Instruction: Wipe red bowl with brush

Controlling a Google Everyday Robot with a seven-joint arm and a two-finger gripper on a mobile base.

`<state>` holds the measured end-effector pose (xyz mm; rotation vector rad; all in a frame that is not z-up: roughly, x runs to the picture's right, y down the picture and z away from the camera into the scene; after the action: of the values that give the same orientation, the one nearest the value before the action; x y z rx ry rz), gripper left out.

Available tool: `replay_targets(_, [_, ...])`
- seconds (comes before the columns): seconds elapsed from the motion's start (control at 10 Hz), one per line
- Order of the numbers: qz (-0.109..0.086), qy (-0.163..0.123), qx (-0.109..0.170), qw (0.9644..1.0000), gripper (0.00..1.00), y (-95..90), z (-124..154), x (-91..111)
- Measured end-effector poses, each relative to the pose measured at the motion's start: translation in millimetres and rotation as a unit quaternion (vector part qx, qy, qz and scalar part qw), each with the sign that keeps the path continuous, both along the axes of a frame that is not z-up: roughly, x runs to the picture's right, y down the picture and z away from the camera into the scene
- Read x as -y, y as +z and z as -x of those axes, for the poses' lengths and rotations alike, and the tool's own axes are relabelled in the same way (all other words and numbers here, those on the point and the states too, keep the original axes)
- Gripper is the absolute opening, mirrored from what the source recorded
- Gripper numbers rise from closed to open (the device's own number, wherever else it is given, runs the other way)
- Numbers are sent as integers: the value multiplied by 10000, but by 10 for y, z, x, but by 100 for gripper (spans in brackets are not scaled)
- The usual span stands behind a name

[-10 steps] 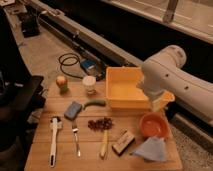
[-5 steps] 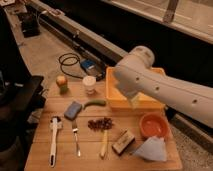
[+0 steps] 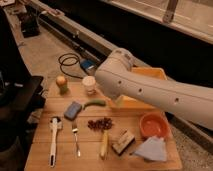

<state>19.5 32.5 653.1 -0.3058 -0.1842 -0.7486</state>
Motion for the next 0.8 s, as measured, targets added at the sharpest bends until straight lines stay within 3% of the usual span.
replay_targets(0.2, [21,23,-5,10000,80,2,-33,11])
replay_targets(0.5, [388,-148,374,9984,80,269,105,-28])
replay_targets(0.8, [756,-409,898,9922,80,483,659,-249])
